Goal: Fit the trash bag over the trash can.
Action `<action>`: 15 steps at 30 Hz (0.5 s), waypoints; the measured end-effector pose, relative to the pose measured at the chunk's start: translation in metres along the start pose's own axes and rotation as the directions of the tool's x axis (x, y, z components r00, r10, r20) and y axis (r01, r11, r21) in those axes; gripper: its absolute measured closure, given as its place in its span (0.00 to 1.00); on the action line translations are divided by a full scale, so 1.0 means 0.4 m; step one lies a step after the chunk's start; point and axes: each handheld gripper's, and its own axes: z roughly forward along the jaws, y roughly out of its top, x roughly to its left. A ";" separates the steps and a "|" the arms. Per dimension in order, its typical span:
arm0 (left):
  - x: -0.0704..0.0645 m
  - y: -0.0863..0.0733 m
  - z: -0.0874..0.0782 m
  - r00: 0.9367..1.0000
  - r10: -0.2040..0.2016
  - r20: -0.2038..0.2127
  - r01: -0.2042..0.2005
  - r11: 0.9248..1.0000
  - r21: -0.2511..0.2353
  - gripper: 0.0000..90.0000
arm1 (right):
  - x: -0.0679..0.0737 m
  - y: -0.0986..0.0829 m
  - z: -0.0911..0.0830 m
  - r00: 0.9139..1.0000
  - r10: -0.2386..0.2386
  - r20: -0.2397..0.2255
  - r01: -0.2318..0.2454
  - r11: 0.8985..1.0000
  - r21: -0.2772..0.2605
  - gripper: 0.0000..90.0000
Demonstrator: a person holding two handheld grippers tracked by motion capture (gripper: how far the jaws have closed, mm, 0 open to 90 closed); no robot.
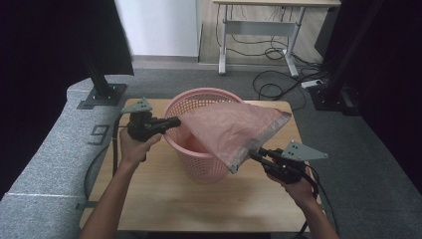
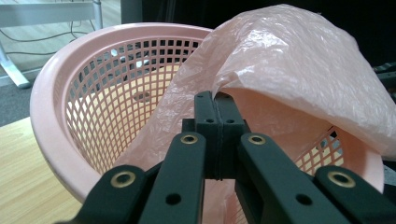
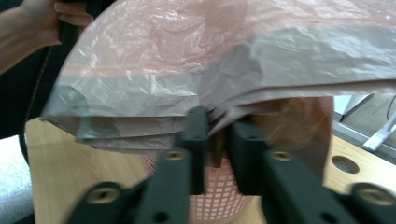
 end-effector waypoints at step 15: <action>-0.053 0.026 -0.037 0.997 0.068 0.044 -0.065 0.995 -0.070 0.40 | -0.053 0.079 -0.046 0.999 0.020 0.044 -0.019 1.000 -0.018 0.99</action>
